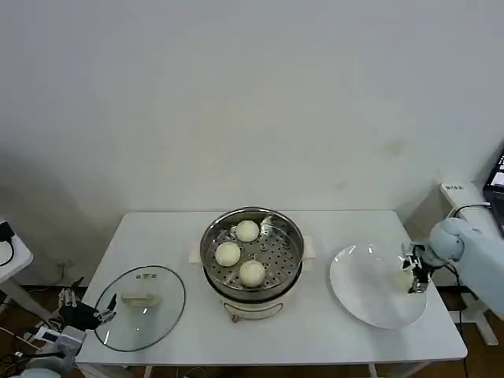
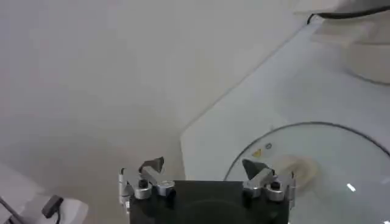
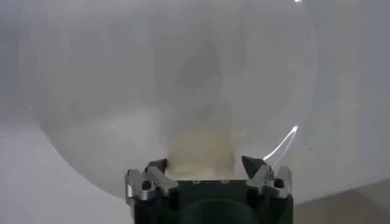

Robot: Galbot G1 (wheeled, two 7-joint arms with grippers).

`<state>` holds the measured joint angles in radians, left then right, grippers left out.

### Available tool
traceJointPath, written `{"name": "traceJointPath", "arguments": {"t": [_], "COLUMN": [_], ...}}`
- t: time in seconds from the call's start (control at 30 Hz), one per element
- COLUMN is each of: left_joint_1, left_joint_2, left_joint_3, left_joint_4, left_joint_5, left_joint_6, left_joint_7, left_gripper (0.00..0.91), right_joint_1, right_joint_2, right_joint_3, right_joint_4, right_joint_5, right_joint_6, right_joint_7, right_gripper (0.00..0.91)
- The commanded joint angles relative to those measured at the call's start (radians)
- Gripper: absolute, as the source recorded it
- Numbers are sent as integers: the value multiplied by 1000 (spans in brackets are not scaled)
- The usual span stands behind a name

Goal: Take steamed baozi put them in steamer then cover it.

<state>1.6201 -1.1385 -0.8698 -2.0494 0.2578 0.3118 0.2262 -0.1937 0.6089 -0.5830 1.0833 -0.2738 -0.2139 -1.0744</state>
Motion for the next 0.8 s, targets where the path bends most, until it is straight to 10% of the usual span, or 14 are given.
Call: {"name": "traceJointPath", "arguments": {"t": [0.03,0.43,0.8], "left_joint_1": [1,0,-17], "left_joint_2": [1,-2,9], "left_joint_3": [-1,-2,6], "left_joint_4": [-2,-6,-15], "left_joint_5": [0,-1,-3], "left_joint_6": [0,0,9], "left_joint_7": [0,0,4], "left_gripper": [907,907,907], "right_joint_1": [-3,81,558], "right_joint_2": [4,-98,-108], "right_joint_3": [4,-71,-394], "right_joint_4": [3,143,274], "right_joint_5": [-3,58,322], "right_joint_6": [-7,-33,-114], "right_joint_7": [-5,-14,5], "right_gripper": [645,615,615]}}
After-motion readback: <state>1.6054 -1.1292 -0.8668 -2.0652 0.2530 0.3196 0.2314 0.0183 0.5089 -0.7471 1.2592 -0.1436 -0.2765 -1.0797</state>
